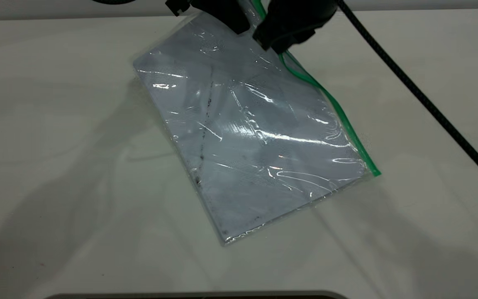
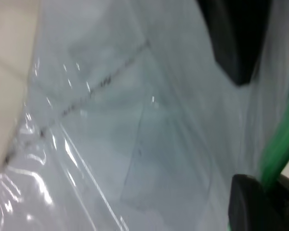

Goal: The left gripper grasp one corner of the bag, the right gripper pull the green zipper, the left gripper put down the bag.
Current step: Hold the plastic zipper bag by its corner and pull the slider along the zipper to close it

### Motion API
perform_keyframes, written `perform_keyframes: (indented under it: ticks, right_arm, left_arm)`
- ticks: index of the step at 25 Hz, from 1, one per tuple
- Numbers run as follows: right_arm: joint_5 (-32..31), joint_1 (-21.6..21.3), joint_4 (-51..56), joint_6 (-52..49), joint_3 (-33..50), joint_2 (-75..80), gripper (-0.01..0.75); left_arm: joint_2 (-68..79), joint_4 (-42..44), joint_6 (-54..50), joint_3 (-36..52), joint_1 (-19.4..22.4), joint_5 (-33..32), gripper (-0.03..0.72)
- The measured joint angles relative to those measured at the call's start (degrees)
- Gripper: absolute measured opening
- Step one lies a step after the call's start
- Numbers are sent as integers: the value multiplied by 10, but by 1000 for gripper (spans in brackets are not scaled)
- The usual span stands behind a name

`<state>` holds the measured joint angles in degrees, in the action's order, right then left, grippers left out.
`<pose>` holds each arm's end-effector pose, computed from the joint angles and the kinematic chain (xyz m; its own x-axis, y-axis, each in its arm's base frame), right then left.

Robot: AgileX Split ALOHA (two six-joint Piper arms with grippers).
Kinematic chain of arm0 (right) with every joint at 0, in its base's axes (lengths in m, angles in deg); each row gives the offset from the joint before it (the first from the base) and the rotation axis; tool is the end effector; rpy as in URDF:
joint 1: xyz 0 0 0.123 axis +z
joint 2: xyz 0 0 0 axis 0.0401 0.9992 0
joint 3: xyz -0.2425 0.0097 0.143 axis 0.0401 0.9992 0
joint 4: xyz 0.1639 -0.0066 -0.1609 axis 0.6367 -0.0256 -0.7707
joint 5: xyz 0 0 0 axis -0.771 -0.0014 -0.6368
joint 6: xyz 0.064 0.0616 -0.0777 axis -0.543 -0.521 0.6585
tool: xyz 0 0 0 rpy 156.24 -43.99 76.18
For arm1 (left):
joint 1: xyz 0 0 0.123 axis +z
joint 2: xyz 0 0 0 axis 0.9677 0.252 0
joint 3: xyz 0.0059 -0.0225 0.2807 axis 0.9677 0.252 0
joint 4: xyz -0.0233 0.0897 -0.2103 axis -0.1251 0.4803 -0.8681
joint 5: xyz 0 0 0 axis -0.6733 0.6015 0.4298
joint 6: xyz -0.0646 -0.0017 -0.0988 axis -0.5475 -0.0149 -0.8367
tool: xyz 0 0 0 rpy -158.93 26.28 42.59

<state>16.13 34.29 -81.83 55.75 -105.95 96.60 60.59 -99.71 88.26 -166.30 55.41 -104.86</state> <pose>0.3550 0.2260 0.1157 -0.5574 -0.6441 -0.5238 -0.7065 0.6994 -0.1082 0.4539 -0.2389 0.1160 0.3526 0.7306 -0.5847 0.9358 -0.2776 0.2174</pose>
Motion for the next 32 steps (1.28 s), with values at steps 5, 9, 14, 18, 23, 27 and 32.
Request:
perform_keyframes:
  ticks: [5, 9, 14, 18, 23, 27, 32]
  right_arm:
    - [-23, 0, -3, -1, 0, 11, 78]
    - [-54, 0, -5, -2, 3, 13, 78]
    - [-65, 0, -5, -2, 4, 19, 78]
    - [-65, 0, -5, -2, 4, 19, 95]
    - [-55, 0, -5, -2, 4, 19, 260]
    - [-26, 0, -6, -2, 4, 19, 468]
    - [41, 0, -6, -6, 4, 19, 584]
  left_arm:
    - [-2, 2, -1, 0, 5, 0, 53]
    - [-13, -3, -22, 0, 18, 0, 53]
    - [-23, -3, -30, -2, 33, -1, 53]
    - [-23, -2, -30, -2, 33, -1, 53]
    - [-23, 1, -31, -2, 33, -1, 53]
    - [-23, 17, -40, -3, 33, -1, 53]
    - [-23, 23, -49, -3, 33, -1, 53]
